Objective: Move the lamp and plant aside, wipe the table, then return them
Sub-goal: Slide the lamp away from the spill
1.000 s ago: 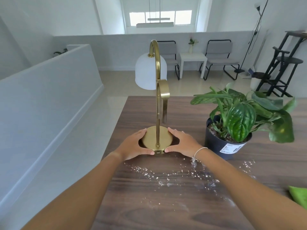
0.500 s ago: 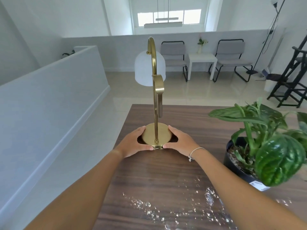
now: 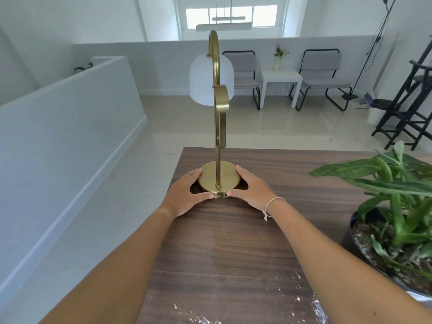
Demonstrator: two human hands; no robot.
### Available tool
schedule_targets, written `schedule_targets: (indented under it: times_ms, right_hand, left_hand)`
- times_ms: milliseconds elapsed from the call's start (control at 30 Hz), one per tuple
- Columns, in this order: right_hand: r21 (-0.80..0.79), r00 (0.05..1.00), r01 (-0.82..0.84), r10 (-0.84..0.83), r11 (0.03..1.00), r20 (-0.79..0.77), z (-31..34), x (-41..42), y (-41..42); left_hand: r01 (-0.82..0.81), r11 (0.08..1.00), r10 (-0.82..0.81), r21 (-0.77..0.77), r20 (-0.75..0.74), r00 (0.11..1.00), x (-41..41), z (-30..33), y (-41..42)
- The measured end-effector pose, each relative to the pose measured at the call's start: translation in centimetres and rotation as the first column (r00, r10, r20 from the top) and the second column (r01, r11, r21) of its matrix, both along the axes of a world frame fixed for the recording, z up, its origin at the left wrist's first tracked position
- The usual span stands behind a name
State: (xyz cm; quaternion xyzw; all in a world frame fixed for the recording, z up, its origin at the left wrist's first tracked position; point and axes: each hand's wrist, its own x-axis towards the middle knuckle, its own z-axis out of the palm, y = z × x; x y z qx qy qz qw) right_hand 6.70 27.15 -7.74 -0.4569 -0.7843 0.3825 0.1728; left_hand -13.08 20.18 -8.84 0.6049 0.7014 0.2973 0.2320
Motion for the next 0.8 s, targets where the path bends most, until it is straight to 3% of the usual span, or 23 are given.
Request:
schedule_targets:
  times_ms: [167, 400, 567, 800]
  right_hand:
    - [0.049, 1.0, 0.005, -0.005, 0.999, 0.012, -0.4, 0.0, 0.2]
    - [0.019, 0.987, 0.131, -0.128, 0.991, -0.097, -0.9, 0.5, -1.5]
    - [-0.136, 0.948, 0.204, -0.231, 0.969, -0.221, -0.2, 2.4, -5.2]
    - [-0.15, 0.903, 0.238, -0.275, 0.96, -0.329, 1.7, 7.8, -14.3]
  left_hand:
    - [-0.01, 0.999, 0.014, 0.05, -0.069, 0.998, 0.0, -0.5, 0.1]
    - [-0.062, 0.993, 0.07, 0.104, -0.076, 0.995, 0.8, -0.5, -1.3]
    - [-0.095, 0.993, 0.093, 0.071, 0.031, 0.995, 2.5, 0.5, -4.4]
    - [0.003, 0.996, -0.014, 0.086, 0.132, 0.991, 7.2, 2.6, -8.6]
